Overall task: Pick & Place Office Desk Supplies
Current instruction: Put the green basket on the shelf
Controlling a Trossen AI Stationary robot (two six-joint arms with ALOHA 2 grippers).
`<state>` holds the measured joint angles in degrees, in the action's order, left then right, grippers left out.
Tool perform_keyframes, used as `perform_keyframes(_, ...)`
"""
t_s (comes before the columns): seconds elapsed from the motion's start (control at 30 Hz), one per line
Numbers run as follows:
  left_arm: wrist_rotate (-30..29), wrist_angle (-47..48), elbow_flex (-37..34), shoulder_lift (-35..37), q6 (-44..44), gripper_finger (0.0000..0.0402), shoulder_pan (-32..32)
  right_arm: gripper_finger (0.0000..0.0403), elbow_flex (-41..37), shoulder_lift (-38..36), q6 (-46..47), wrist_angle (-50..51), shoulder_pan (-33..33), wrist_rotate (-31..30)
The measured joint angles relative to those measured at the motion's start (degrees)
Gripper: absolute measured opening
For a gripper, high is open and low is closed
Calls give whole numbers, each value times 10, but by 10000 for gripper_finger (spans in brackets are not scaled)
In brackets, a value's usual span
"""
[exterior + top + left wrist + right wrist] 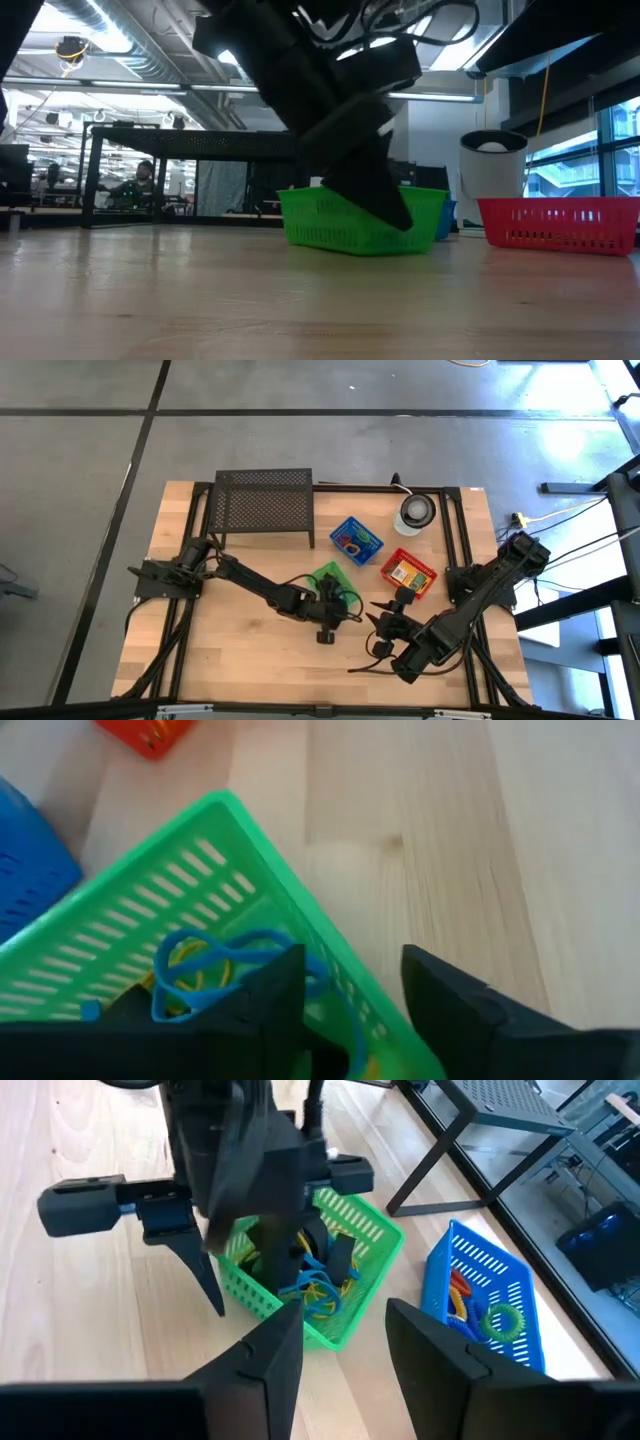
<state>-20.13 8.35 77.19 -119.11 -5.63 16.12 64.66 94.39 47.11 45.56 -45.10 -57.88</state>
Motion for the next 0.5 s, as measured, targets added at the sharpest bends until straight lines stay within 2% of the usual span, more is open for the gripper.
perform_keyframes(0.23,19,66,-1,12,-6,75,0,146,0,0,-2,0,0,0)
perform_keyframes(0.5,35,174,-1,61,-52,23,4,146,0,0,-12,-1,0,2)
